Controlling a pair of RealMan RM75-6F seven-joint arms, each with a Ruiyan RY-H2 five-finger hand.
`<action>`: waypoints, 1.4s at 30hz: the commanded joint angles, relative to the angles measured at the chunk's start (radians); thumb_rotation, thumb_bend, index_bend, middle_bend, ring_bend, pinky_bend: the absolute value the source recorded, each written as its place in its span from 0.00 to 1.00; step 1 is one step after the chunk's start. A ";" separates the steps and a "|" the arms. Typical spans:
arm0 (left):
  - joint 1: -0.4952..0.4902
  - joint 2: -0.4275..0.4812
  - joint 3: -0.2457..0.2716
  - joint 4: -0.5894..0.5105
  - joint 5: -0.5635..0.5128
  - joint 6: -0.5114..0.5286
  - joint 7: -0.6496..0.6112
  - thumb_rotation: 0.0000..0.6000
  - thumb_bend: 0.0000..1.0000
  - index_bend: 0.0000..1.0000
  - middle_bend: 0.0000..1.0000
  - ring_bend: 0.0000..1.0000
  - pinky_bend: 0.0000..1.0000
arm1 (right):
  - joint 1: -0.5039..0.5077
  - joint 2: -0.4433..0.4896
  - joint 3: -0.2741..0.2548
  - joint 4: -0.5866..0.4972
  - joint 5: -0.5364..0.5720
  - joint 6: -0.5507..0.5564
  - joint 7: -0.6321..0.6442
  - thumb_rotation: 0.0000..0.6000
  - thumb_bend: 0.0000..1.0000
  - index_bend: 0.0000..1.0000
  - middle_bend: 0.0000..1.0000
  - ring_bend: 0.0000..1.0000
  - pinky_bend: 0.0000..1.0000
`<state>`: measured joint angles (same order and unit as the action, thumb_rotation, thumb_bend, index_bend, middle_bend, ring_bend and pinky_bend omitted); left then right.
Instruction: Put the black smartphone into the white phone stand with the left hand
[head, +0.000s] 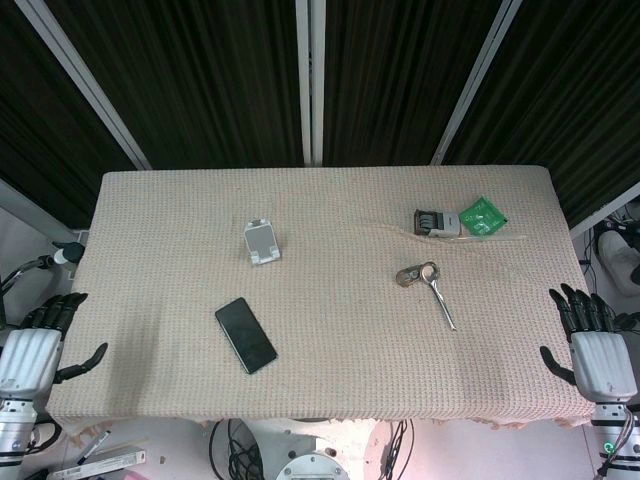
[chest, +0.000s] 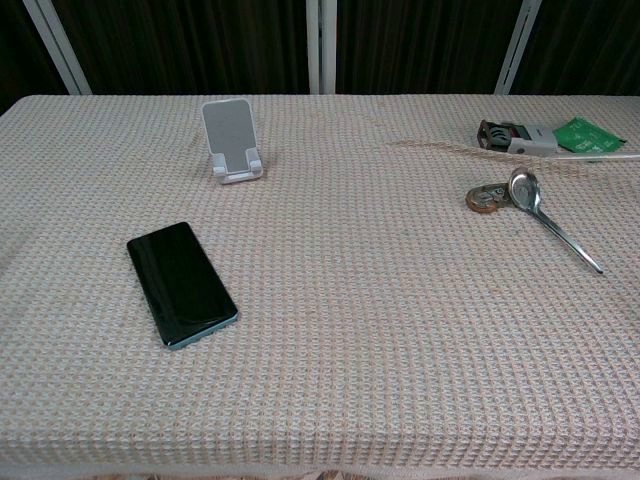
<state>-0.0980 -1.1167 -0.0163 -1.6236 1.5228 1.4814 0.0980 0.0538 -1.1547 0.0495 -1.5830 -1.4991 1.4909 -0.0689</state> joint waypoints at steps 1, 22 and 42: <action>-0.003 0.001 -0.004 0.000 -0.001 -0.001 0.002 0.22 0.21 0.11 0.13 0.12 0.25 | 0.005 -0.006 0.002 0.010 0.003 -0.009 0.001 1.00 0.21 0.00 0.00 0.00 0.00; -0.042 0.009 -0.001 -0.078 0.047 -0.036 0.015 0.24 0.21 0.11 0.13 0.12 0.25 | -0.006 0.026 0.024 0.027 0.020 0.017 0.058 1.00 0.22 0.00 0.00 0.00 0.00; -0.266 -0.026 -0.034 -0.211 0.133 -0.294 0.079 0.35 0.29 0.11 0.14 0.12 0.25 | -0.023 0.028 0.026 0.025 0.006 0.051 0.062 1.00 0.22 0.00 0.00 0.00 0.00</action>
<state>-0.3265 -1.1278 -0.0406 -1.8135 1.6389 1.2267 0.1588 0.0335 -1.1256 0.0744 -1.5573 -1.4885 1.5346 -0.0059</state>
